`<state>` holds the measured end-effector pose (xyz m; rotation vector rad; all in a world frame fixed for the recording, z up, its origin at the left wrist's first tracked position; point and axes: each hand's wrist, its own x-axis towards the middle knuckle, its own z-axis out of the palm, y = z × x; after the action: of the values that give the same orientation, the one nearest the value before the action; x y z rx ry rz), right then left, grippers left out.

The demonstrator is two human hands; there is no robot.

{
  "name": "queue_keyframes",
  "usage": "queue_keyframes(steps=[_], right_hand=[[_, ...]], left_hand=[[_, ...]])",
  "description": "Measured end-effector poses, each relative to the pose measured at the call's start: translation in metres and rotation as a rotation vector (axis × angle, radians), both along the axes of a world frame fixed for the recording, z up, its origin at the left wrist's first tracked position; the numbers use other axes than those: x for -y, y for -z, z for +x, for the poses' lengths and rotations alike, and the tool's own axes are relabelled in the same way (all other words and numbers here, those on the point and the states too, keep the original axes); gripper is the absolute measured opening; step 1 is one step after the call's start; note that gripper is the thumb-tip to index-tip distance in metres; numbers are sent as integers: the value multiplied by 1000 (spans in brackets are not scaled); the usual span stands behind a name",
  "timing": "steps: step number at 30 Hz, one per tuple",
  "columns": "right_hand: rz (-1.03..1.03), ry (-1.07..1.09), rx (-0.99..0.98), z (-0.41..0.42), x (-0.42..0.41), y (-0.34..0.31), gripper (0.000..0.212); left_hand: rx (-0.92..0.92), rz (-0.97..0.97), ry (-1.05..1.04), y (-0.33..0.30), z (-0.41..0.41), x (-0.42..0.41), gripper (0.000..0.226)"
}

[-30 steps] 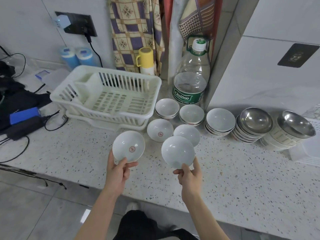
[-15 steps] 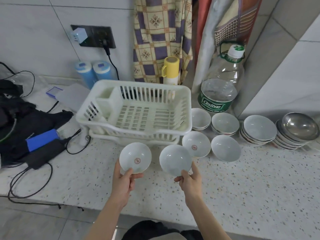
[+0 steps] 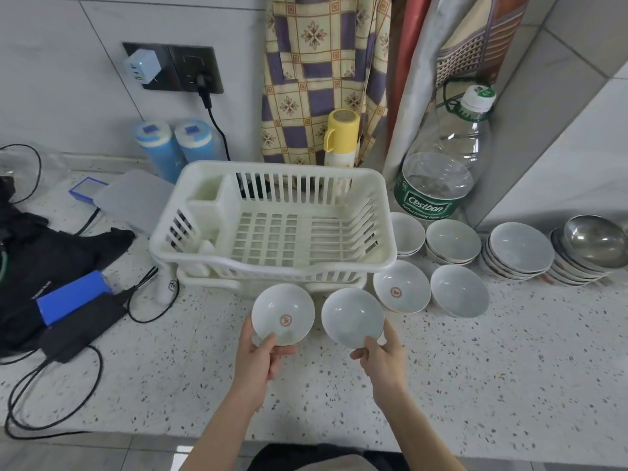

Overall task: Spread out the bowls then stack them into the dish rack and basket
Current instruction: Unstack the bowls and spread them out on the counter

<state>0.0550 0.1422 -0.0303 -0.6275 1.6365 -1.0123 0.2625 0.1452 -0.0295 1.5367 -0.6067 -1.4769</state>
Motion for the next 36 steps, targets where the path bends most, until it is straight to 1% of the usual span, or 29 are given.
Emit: queue_keyframes(steps=[10, 22, 31, 36], right_hand=[[10, -27, -19, 6, -1, 1, 62], [43, -50, 18, 5, -3, -4, 52], [64, -45, 19, 3, -1, 0, 58], [62, -70, 15, 2, -1, -2, 54]], left_hand=[[10, 9, 25, 2, 7, 5, 56], [133, 41, 94, 9, 11, 2, 52], [128, 76, 98, 13, 9, 1, 54], [134, 97, 99, 11, 8, 1, 55]])
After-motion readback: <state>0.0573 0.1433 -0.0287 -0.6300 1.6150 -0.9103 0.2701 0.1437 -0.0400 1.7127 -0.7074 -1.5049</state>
